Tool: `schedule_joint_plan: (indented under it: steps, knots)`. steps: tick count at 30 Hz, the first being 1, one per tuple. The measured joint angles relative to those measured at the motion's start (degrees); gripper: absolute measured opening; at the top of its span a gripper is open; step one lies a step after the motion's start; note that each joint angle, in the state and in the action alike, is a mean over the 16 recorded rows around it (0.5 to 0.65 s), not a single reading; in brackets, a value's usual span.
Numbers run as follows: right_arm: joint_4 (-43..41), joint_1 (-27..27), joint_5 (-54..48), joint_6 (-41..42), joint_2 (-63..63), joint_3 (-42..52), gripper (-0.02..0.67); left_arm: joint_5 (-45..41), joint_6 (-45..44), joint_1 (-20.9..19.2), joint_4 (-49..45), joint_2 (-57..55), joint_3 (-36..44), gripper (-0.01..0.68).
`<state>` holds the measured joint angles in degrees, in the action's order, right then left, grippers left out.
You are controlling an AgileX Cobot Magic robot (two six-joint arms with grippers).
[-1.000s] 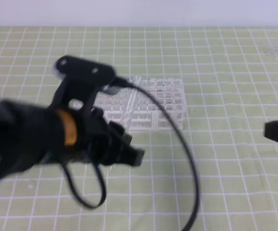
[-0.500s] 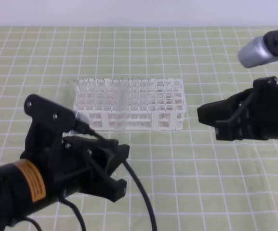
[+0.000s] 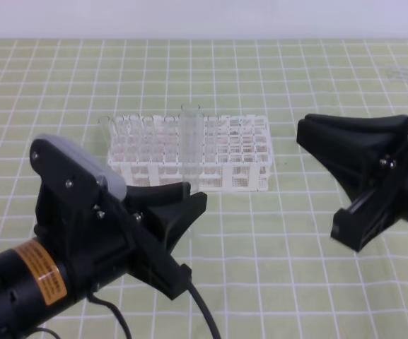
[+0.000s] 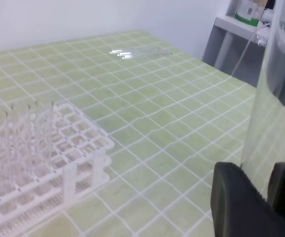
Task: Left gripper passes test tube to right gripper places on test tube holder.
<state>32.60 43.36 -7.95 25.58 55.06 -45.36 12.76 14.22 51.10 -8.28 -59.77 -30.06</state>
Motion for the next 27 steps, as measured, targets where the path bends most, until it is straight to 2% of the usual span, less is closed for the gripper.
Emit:
schedule_joint_plan:
  steps: [6, 13, 20, 27]
  knots:
    - [1.05, 6.99, 9.39, 1.87, -1.7, 2.78, 0.041, 1.2, -1.94, 0.0, 0.03, -0.05, 0.02, 0.099]
    - [1.56, 12.66, 16.43, 2.02, 0.68, 3.08, 0.216, 3.13, -2.76, 0.0, 0.01, -0.12, 0.02, 0.091]
    - [1.56, 15.11, 23.71, 1.96, 4.52, 2.98, 0.385, 4.71, -2.82, 0.0, 0.0, -0.1, 0.03, 0.088]
    - [1.56, 15.42, 27.3, 1.8, 8.17, 1.73, 0.433, 5.04, -2.94, 0.0, 0.0, -0.05, 0.03, 0.088]
